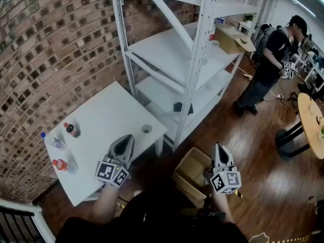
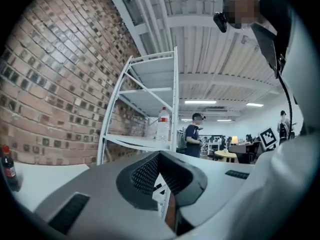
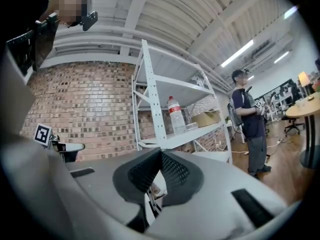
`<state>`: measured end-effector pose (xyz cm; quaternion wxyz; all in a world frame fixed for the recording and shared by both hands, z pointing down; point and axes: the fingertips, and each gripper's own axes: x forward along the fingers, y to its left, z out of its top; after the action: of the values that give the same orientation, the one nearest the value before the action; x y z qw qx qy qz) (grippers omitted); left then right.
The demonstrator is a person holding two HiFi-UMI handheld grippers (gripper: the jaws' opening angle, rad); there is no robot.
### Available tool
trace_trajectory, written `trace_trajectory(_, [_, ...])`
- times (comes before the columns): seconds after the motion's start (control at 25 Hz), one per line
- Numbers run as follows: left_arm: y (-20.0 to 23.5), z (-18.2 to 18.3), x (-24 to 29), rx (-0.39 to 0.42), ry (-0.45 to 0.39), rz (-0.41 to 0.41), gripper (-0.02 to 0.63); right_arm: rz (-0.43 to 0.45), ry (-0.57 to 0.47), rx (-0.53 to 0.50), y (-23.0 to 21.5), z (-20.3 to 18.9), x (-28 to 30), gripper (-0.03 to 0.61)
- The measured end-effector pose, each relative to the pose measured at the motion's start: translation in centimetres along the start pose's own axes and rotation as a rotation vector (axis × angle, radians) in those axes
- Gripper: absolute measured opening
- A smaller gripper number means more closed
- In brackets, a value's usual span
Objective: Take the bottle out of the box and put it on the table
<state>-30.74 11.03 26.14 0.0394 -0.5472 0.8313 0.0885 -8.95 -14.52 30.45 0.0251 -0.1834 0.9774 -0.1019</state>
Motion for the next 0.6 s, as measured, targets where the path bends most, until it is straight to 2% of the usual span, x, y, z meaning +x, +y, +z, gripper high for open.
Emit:
trace_trajectory(0.36, [-7.1,-2.1,4.5,-0.035,0.014,-0.130,0.005,-0.167,-0.027,-0.004,-7.6,0.9,-7.4,0.005])
trace_trajectory(0.6, [-11.1,-2.0,6.9,-0.066,0.027,-0.301,0.005,-0.305,-0.068,0.008,-9.1,1.6,-11.9,0.005])
